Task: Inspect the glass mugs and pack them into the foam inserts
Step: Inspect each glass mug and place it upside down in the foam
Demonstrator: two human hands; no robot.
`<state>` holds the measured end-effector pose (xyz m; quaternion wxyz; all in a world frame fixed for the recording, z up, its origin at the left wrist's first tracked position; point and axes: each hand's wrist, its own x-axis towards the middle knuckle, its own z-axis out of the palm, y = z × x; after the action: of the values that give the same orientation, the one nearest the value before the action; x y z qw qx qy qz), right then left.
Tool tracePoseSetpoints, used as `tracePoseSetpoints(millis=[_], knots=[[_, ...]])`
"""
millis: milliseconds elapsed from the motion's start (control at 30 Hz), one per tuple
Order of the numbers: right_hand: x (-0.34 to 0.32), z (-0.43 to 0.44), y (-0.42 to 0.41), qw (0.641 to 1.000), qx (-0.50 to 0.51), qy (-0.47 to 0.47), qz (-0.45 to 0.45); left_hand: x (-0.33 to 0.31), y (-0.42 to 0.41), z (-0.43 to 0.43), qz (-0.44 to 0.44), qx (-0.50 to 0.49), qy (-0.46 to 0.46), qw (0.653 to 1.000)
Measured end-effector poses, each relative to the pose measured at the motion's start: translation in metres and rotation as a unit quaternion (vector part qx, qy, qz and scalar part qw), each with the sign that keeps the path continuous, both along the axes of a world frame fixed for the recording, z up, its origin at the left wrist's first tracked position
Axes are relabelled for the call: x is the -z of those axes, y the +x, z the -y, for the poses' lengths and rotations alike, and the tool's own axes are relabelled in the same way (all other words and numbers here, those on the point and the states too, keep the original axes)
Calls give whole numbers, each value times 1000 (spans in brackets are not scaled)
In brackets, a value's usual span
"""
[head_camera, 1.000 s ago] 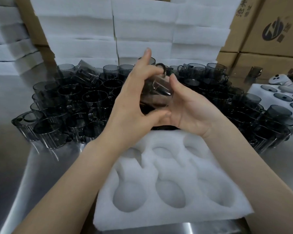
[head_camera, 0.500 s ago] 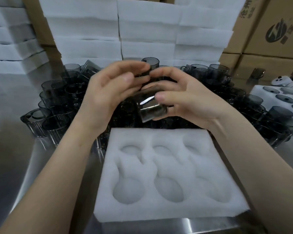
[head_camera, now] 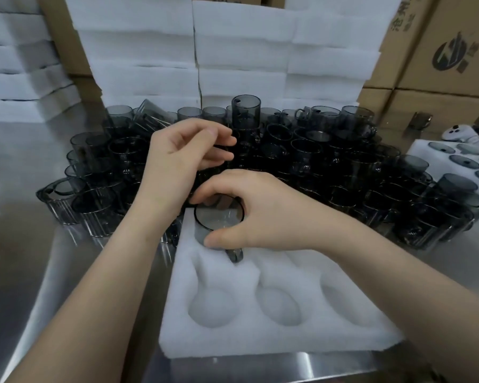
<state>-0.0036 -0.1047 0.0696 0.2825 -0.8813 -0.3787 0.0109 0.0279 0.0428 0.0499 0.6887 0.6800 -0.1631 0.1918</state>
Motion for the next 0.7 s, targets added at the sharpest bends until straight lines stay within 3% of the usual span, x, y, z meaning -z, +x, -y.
tracePoseSetpoints(millis=[300, 700], knots=[[14, -1, -4, 996, -25, -73, -46, 1, -1, 2, -12, 5, 28, 1000], [32, -4, -4, 970, -18, -242, 14, -2, -4, 3, -8, -15, 40, 999]])
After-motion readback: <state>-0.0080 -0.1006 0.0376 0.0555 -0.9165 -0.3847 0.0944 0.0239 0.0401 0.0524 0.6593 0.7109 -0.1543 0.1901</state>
